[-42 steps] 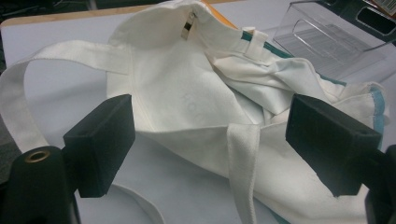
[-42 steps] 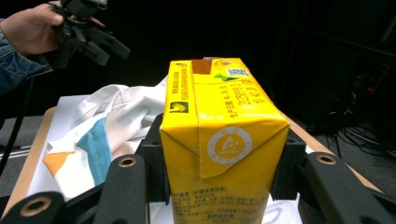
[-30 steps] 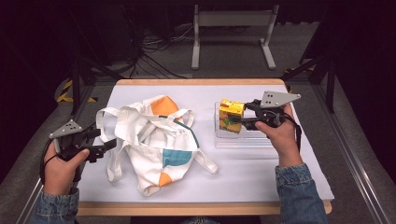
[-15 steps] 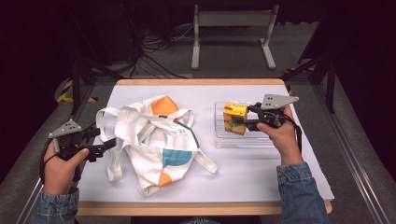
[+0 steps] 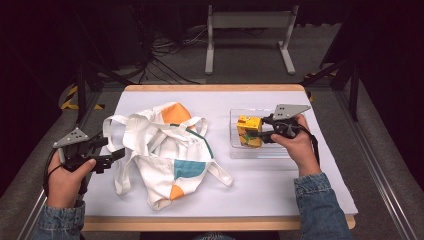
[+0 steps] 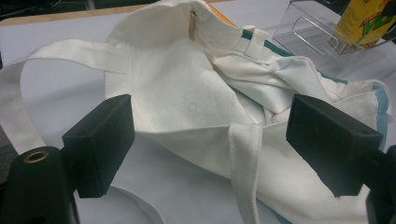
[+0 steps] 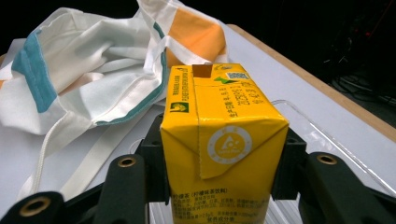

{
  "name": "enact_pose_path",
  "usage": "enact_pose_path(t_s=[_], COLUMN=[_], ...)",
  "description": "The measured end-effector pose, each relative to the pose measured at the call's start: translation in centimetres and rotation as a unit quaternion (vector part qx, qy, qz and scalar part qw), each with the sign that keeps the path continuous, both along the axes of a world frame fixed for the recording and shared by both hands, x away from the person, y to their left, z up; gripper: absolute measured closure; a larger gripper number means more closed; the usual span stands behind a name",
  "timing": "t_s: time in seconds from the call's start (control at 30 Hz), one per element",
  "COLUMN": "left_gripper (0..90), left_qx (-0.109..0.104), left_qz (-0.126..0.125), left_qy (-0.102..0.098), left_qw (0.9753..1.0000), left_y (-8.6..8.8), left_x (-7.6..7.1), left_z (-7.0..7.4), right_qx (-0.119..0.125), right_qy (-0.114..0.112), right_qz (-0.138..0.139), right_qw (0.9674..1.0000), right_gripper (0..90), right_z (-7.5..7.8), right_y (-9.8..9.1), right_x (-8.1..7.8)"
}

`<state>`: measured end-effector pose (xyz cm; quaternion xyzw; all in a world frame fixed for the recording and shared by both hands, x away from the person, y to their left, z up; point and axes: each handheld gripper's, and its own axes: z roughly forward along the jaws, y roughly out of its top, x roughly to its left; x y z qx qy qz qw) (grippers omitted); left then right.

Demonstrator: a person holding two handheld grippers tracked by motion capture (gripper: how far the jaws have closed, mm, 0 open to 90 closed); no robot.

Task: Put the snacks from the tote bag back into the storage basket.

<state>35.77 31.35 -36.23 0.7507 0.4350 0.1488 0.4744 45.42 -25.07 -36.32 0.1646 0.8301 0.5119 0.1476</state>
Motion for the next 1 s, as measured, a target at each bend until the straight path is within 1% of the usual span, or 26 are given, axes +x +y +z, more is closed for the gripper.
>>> enact_pose_path(t_s=[0.03,0.1,0.13,0.37,0.5,0.57,0.67,0.73,0.9,1.0], left_gripper=[16.3,16.3,16.3,16.3,16.3,16.3,16.3,16.3,16.3,16.3], left_qx=[0.0,0.002,-0.001,0.0,-0.002,0.0,0.002,-0.002,-0.002,-0.002], left_qz=[0.0,0.002,0.003,0.004,0.003,0.003,0.0,0.002,0.001,0.002], left_qy=[0.0,-0.001,0.001,-0.002,0.0,0.0,-0.001,0.002,0.001,0.002], left_qw=[1.0,1.0,1.0,1.0,1.0,1.0,1.0,1.0,1.0,1.0], left_y=[0.0,0.1,0.1,0.2,0.1,0.0,0.1,0.1,0.1,0.1], left_x=[0.0,-0.1,-0.1,-0.2,-0.1,-0.1,-0.1,-0.1,-0.1,-0.1], left_z=[0.0,0.0,0.0,0.0,0.0,0.0,0.0,0.0,0.0,-0.1], right_qx=[0.0,-0.002,-0.002,-0.015,-0.029,-0.032,-0.044,-0.054,-0.072,-0.076], right_qy=[0.001,0.002,0.002,0.008,0.014,0.017,0.018,0.019,0.023,0.025], right_qz=[0.005,0.008,0.008,0.019,0.023,0.023,0.024,0.024,0.025,0.028], right_qw=[1.0,1.0,1.0,0.9997,0.9992,0.9991,0.9986,0.9981,0.9968,0.9964], right_gripper=[51.7,51.7,51.7,51.6,51.5,51.5,51.4,51.3,51.1,51.0], right_z=[0.0,0.0,0.0,0.1,0.0,-0.1,-0.1,-0.2,-0.3,-0.3], right_y=[0.0,0.0,0.0,0.3,0.7,0.8,1.0,1.1,1.2,1.3], right_x=[0.1,0.1,0.1,0.0,0.0,0.0,0.0,0.0,0.0,0.0])
